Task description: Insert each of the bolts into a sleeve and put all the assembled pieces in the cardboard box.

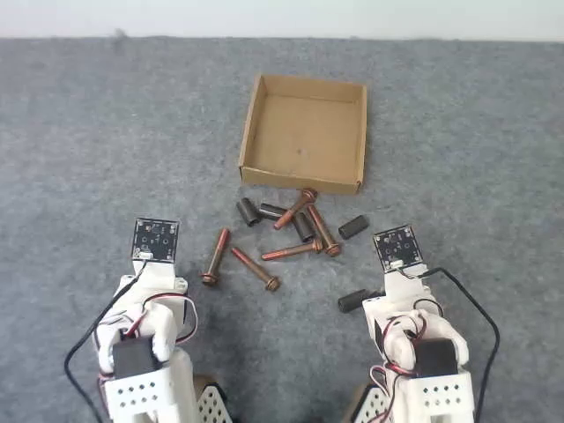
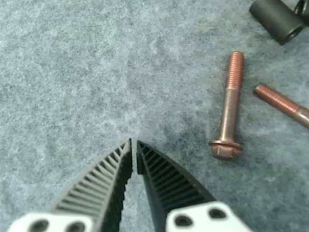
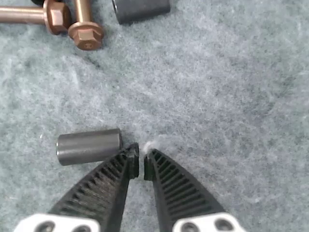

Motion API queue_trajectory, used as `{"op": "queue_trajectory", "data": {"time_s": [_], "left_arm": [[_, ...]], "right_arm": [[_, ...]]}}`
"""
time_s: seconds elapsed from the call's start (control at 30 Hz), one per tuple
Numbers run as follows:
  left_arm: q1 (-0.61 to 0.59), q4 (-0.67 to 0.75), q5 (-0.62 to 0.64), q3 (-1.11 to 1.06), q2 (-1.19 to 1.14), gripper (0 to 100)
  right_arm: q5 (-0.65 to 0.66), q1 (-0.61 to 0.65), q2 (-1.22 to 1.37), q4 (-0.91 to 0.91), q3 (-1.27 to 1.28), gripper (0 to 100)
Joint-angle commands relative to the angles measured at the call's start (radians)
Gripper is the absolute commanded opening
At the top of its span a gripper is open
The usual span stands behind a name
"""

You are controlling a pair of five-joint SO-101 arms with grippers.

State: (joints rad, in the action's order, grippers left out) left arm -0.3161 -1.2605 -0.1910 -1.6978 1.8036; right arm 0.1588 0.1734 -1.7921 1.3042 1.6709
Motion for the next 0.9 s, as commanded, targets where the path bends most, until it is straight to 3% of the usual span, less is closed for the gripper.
{"op": "queue_trajectory", "data": {"time_s": [0.0,0.7,0.87], "left_arm": [[0.002,-0.005,-0.005,0.013,0.015,1],[0.002,-0.005,-0.005,0.013,0.015,1],[0.089,-0.005,-0.005,0.013,0.015,1]], "right_arm": [[0.008,0.005,-0.021,0.004,0.012,0.8],[0.008,0.005,-0.021,0.004,0.012,0.8],[0.009,0.007,-0.021,0.004,0.012,0.8]]}}
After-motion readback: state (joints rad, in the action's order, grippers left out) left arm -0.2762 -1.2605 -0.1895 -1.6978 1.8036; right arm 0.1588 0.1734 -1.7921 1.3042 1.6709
